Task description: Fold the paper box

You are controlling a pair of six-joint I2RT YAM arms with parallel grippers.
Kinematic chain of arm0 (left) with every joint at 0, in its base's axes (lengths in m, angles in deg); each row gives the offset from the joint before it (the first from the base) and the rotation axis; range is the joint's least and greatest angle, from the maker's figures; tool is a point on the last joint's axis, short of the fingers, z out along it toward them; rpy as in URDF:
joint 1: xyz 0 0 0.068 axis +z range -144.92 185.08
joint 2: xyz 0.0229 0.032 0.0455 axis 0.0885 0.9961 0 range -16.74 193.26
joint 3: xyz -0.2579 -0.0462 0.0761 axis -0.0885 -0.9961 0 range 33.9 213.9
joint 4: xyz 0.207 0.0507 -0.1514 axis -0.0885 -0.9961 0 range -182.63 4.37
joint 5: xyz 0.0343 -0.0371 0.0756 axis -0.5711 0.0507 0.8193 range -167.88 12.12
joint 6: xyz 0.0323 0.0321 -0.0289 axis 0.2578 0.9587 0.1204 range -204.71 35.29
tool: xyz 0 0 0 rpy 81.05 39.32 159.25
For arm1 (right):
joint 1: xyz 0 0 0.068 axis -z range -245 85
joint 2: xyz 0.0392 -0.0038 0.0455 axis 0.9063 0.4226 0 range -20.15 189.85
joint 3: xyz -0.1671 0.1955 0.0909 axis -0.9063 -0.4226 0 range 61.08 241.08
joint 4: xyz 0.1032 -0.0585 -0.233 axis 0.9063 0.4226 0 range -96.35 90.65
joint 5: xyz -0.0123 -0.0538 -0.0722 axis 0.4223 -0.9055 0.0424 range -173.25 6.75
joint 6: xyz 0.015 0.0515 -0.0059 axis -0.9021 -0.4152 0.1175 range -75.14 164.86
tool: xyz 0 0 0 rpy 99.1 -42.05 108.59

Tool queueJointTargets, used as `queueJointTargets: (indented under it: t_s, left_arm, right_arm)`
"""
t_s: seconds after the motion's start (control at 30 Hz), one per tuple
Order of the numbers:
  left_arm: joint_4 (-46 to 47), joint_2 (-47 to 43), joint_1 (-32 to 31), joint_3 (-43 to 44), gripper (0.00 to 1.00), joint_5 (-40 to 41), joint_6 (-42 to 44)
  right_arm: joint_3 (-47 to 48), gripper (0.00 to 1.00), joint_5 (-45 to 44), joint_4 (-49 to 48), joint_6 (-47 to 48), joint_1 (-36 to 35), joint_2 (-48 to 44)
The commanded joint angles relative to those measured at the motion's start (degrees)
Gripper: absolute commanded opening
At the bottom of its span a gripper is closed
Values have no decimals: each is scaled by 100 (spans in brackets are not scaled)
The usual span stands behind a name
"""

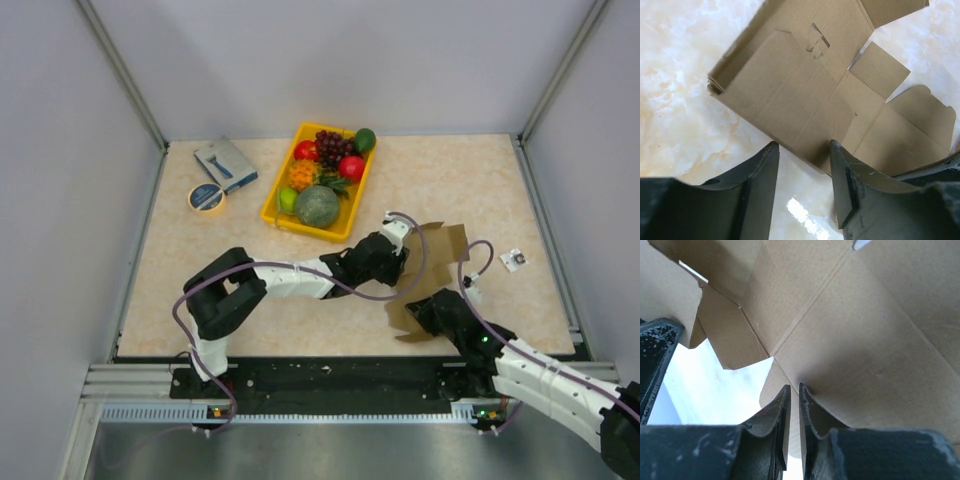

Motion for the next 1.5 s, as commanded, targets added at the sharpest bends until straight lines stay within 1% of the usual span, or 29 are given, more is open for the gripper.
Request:
queueJointTargets:
  t_s: [0.0,0.07,0.1,0.17,0.2,0.23,0.3,0.37,0.4,0.43,0.47,0.5,0.53,0.57,0.6,0.63,0.67,0.73,0.77,0.83,0.87,0.97,1.13,1.23,1.3,1.33,1.37,1.4,1.47]
  left_arm:
    - [-3,-284,-42,-93,59,306,-91]
    - [-3,-564,-24,-208,65,289,-179]
    - [-47,-661,-7,-269,69,220,-214]
    - [-239,-968,99,-314,72,-96,-398]
    - [-354,-1083,143,-418,73,-185,-451]
    - [-424,-1206,247,-489,75,-264,-521]
    - [-609,-1566,380,-742,75,-545,-768]
    - [-627,-1987,591,-989,75,-755,-943]
    - [-645,-2137,774,-1260,75,-835,-1031]
    - [-540,-2296,872,-1428,75,-1036,-1119]
    - [-487,-2584,977,-1586,74,-1160,-1303]
    - [-452,-2718,1161,-1840,74,-1405,-1391]
    - [-452,-2823,1241,-1930,74,-1468,-1436]
    - [-478,-2929,1303,-1983,74,-1503,-1445]
    - [-556,-2939,1355,-1984,74,-1513,-1402]
    - [-801,-2852,1382,-1931,74,-1486,-1384]
    - [-925,-2773,1408,-1861,74,-1478,-1357]
    - [-1267,-2571,1496,-1519,74,-1556,-1322]
    - [-1669,-2361,1505,-1396,74,-1539,-1287]
    - [-1682,-2131,1523,-1176,74,-1617,-1269]
    - [-1665,-1895,1523,-1097,74,-1653,-1243]
    - [-1629,-1384,1514,-658,73,-1680,-1182]
    - [-1656,-699,1497,-182,59,-1417,-997]
    - [-1524,-566,1479,-112,48,-1144,-734]
    - [-1550,-496,1461,-6,41,-1004,-576]
    - [-1672,-452,1453,55,36,-942,-497]
    - [-1682,-460,1461,82,25,-924,-339]
    - [-1682,-486,1453,82,20,-758,-251]
    - [-1691,-600,1453,-5,5,-678,39]
  right_arm:
    - [343,16,-204,241,1018,16,-155]
    - [650,23,-257,469,1372,16,-235]
    - [764,29,-283,505,1931,16,-409]
    - [1107,37,-309,592,2453,16,-594]
    - [1221,52,-344,602,2664,16,-682]
    - [1449,60,-336,602,3145,16,-753]
    - [1757,72,-240,602,3944,60,-692]
    - [2258,79,-108,646,4335,252,-351]
    - [2451,83,241,698,4562,410,-132]
    - [2845,84,514,785,4608,655,71]
    - [3049,84,804,865,4609,1197,569]
    - [3225,84,1546,935,4678,1498,817]
    - [3583,84,1963,936,4766,1736,1089]
    - [3796,85,2341,962,4906,1930,1762]
    - [4041,85,2762,1032,5256,2106,2073]
    - [4601,86,2793,1346,5459,2117,2442]
    - [4867,87,2810,1497,5644,2117,2985]
    - [5534,89,2907,1804,6040,2125,3507]
    - [5721,89,2933,1867,6146,2134,3709]
    - [6238,89,2777,2060,6427,2169,4307]
    - [6372,90,2436,2165,6524,2161,4474]
    - [6855,92,2371,2315,7068,2205,4976]
    - [7549,94,2538,2561,8070,2336,5784]
    - [7823,91,2178,2658,8685,2336,6048]
    - [7902,89,2309,2650,9115,2354,6102]
    - [7920,89,2344,2650,9231,2363,6111]
    - [7928,89,2493,2650,9310,2372,6128]
    - [7920,88,2642,2641,9372,2459,6120]
    - [7885,84,3359,2650,9442,2591,6111]
